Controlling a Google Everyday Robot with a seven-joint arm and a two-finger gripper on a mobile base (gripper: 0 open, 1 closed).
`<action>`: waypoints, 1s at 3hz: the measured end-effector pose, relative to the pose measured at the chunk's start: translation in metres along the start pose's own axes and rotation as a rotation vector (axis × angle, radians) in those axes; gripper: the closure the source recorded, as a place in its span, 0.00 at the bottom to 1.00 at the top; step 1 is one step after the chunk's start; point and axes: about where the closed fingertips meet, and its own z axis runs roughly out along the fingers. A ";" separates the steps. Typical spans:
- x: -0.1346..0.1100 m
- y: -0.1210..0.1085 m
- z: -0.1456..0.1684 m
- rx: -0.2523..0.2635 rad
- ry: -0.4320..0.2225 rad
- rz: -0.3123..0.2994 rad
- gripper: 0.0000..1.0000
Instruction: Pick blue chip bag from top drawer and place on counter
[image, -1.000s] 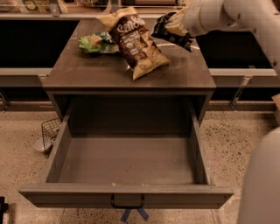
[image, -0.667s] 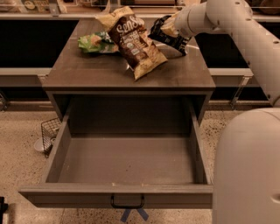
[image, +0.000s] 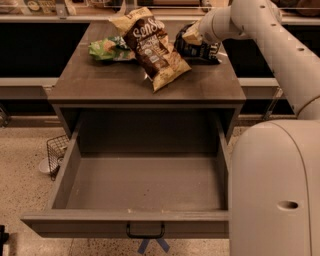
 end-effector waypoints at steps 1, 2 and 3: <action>0.004 -0.001 -0.013 -0.030 0.019 0.039 0.05; 0.007 0.008 -0.040 -0.090 0.012 0.070 0.00; 0.016 0.017 -0.083 -0.136 -0.005 0.107 0.00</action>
Offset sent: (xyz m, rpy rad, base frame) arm -0.0748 -0.0405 0.0241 0.0902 0.1596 0.0767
